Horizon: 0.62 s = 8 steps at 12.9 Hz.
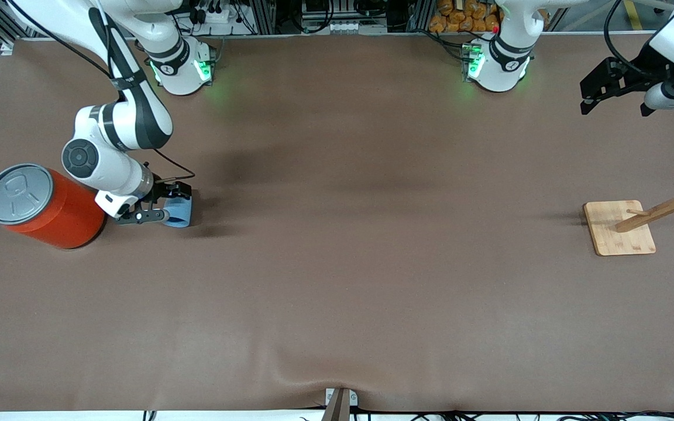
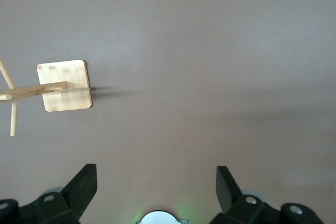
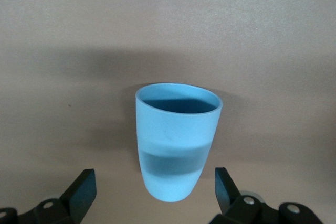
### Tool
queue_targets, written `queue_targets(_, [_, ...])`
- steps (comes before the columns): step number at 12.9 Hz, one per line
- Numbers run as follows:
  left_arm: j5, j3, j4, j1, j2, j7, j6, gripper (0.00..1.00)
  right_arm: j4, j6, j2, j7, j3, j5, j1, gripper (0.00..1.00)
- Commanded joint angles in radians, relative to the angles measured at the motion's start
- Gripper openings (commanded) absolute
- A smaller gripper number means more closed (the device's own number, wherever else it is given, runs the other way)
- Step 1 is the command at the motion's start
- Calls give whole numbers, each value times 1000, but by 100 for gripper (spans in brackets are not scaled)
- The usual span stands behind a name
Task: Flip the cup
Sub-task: 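Lower the right gripper over the upside-down blue cup and grasp it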
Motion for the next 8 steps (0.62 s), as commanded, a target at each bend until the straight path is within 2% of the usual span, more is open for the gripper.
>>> queue_targets(1, [-10, -6, 9, 1, 4, -12, -2, 100, -40, 81, 26, -10, 1, 6, -18, 100])
queue_targets(6, [-8, -7, 11, 6, -4, -7, -2, 100, -61, 155, 81, -11, 1, 6, -24, 100])
queue_targets(8, [-8, -6, 11, 9, -8, -1, -2, 100, -60, 171, 100, -11, 3, 5, -22, 66])
